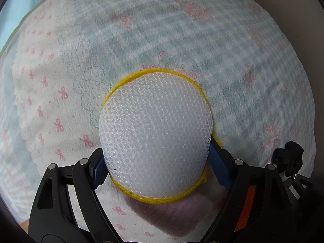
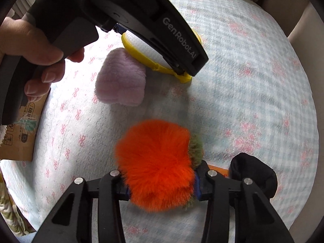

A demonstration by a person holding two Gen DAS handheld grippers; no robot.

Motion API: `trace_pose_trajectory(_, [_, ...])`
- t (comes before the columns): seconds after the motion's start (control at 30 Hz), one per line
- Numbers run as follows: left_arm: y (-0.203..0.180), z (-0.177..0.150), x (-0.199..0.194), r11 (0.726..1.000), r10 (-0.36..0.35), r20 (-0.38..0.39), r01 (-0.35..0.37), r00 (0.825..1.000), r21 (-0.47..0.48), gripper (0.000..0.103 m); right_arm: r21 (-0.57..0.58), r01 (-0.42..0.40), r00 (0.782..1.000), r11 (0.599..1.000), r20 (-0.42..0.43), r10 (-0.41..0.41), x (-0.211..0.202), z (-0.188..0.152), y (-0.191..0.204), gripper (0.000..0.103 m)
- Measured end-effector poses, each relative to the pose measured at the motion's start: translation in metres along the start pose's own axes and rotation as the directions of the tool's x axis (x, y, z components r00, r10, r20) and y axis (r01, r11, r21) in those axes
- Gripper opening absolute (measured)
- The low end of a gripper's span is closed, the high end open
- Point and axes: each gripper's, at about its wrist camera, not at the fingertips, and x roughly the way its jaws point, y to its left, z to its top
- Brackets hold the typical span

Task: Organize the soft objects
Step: 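Grasp the yellow-rimmed mesh pad with left tool while right tool grasps orange pompom, then lift the mesh pad with left tool while right tool carries orange pompom toward box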

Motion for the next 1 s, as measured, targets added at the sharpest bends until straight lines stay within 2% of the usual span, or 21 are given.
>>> trace_pose_trajectory(0.1, [-0.001,-0.003,-0.011,1.0,-0.008,0.009,0.008,1.0,0.006,0.064,0.005,-0.001,1.0,1.0,0.004,0.001,-0.004,0.002,-0.009,0.039])
trace_pose_trajectory(0.17, [-0.001,-0.003,-0.014,1.0,-0.007,0.016,0.007,1.0,0.01,0.046,0.011,-0.004,1.0,1.0,0.006,0.004,-0.006,0.003,-0.013,0.039])
trace_pose_trajectory(0.27, [0.005,-0.004,-0.02,1.0,-0.012,0.023,0.012,1.0,0.003,0.035,0.022,-0.006,1.0,1.0,0.011,0.005,-0.001,0.0,-0.017,0.039])
trace_pose_trajectory(0.33, [0.011,-0.005,-0.024,1.0,-0.019,0.027,0.019,0.999,-0.002,0.031,0.032,-0.007,1.0,0.999,0.016,0.007,-0.003,-0.001,-0.015,0.039])
trace_pose_trajectory(0.53, [0.019,-0.013,-0.042,1.0,-0.029,0.05,0.03,0.998,-0.005,0.029,0.054,-0.008,0.999,0.998,0.042,0.006,-0.013,-0.005,-0.021,0.037])
trace_pose_trajectory(0.73, [0.017,-0.018,-0.084,0.999,-0.031,0.097,0.033,0.995,-0.021,0.029,0.088,-0.006,0.997,0.996,0.081,-0.001,-0.038,-0.006,-0.032,0.036])
trace_pose_trajectory(1.0, [0.007,-0.041,-0.151,0.998,-0.025,0.181,0.036,0.983,-0.053,0.029,0.122,0.001,0.985,0.993,0.171,-0.022,-0.103,-0.007,-0.037,0.036])
